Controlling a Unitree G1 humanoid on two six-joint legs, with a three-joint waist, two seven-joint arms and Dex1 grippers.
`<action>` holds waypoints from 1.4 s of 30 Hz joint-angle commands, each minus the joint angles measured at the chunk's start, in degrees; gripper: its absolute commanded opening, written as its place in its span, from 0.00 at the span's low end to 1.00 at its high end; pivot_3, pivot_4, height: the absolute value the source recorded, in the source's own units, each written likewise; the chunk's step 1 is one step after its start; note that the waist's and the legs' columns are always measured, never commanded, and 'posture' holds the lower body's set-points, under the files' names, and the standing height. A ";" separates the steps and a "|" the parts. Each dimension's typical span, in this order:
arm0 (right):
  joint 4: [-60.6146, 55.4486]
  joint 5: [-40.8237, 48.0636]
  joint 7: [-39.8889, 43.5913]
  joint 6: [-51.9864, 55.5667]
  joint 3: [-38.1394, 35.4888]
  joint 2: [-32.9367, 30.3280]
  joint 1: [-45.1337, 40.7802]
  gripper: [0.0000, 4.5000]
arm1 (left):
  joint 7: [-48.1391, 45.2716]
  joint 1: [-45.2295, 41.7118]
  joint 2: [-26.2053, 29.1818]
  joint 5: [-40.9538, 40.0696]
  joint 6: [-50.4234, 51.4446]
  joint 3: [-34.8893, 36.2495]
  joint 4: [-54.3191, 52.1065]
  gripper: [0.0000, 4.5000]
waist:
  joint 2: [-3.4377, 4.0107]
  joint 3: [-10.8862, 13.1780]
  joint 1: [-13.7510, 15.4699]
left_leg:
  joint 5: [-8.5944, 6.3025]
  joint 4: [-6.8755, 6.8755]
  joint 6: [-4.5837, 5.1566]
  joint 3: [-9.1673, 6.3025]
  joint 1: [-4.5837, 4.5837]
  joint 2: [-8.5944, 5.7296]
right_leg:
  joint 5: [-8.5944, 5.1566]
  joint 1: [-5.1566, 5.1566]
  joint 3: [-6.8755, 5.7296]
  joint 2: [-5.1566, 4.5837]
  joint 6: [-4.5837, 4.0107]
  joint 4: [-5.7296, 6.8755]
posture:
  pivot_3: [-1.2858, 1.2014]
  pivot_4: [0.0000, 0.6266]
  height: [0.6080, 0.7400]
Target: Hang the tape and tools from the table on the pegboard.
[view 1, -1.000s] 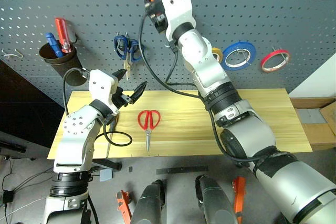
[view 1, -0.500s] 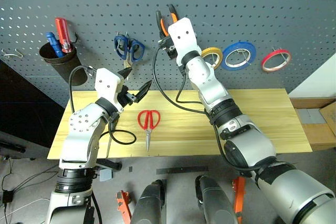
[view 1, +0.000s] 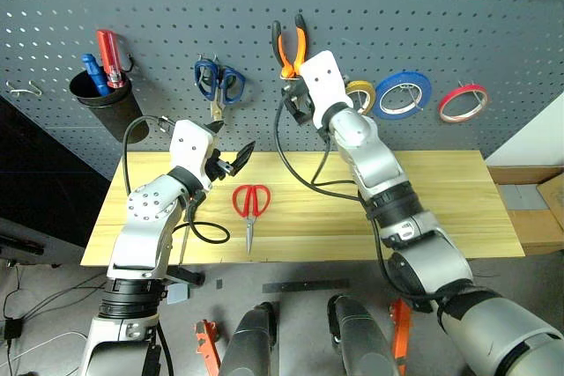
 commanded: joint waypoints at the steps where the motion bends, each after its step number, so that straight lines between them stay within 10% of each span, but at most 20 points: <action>1: -14.67 2.19 7.28 12.72 2.56 -1.92 3.07 0.99 | 1.97 1.05 -0.41 0.09 3.62 0.23 -3.37 0.86 | 0.00 0.00 -0.18 | -0.01 -0.03 0.00 0.02 0.00 0.00 | 0.00 -0.01 0.01 0.00 0.00 -0.03 | 0.49 0.37 1.00; 14: -48.58 25.61 23.39 49.41 3.36 -14.68 14.45 0.99 | 14.20 10.28 -5.31 1.63 43.53 -2.45 -6.02 0.86 | -0.02 0.00 -0.25 | -0.03 0.09 0.01 -0.05 -0.01 0.13 | -0.03 0.07 -0.11 0.09 0.03 -0.08 | 0.49 0.40 1.00; 33: -49.79 28.74 19.69 49.11 6.00 -16.75 16.28 0.99 | 22.70 -3.26 -14.79 7.67 39.37 -6.67 19.14 0.86 | -0.13 -0.25 0.06 | -0.03 0.09 -0.01 0.06 0.00 0.15 | -0.02 0.10 -0.07 0.04 0.03 -0.14 | 0.47 0.39 1.00; 42: -49.64 29.46 18.71 49.32 4.94 -18.10 16.30 1.00 | 21.89 -0.14 -15.08 6.10 34.31 -3.63 15.43 0.25 | -0.15 -0.42 -0.38 | -0.03 0.10 -0.01 0.06 0.03 0.16 | -0.02 0.13 -0.06 0.04 0.03 -0.14 | 0.47 0.37 1.00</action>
